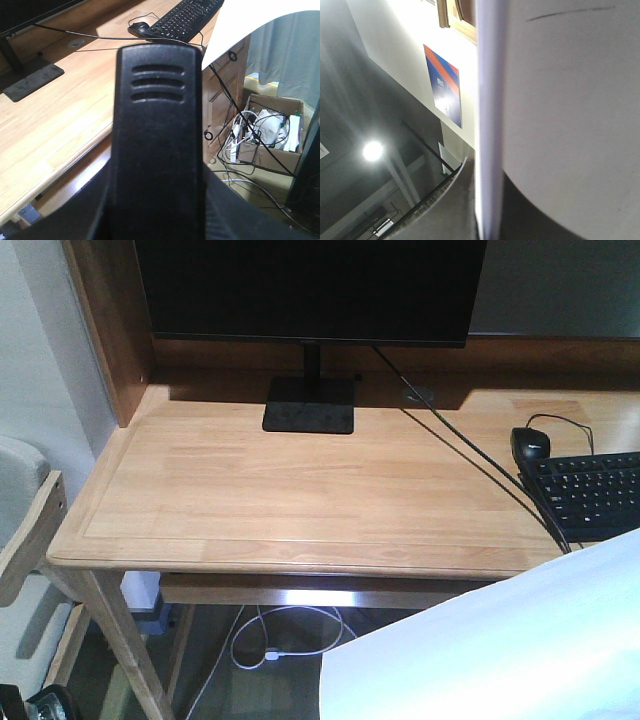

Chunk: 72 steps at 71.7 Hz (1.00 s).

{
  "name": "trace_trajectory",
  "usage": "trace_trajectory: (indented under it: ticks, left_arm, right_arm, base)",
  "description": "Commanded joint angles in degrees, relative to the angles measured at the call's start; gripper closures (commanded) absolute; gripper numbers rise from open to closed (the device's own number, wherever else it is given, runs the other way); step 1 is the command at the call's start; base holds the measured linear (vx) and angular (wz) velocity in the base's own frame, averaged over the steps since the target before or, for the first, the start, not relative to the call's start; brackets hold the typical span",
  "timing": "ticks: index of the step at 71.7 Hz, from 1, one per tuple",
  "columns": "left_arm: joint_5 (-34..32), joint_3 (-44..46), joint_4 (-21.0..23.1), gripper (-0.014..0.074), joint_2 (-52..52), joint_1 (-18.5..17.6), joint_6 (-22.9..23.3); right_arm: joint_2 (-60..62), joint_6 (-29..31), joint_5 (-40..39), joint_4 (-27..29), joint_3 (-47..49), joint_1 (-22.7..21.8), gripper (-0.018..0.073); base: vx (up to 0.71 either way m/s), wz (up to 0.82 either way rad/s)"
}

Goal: Grab stapler and paper to desk for stapling
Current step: 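Drive up to the desk edge in front of the monitor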

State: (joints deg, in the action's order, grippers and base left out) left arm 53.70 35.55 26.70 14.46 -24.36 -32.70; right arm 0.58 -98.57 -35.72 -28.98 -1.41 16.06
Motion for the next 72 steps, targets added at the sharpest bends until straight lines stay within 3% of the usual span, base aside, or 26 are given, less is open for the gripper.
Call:
trace_trajectory:
  ticks: [1,72]
  left_arm:
    - [-5.6,1.5,2.5,0.0603,0.5,-0.1,0.0]
    - [-5.6,1.5,2.5,0.0603,0.5,0.0,0.0]
  right_arm:
    - [-0.8,0.4,-3.0,0.6,1.6,-0.1,0.0562]
    - [-0.8,0.4,-2.8,0.5,1.6,-0.1,0.0562]
  base:
    - [0.08,-0.04]
    - [0.12,-0.04]
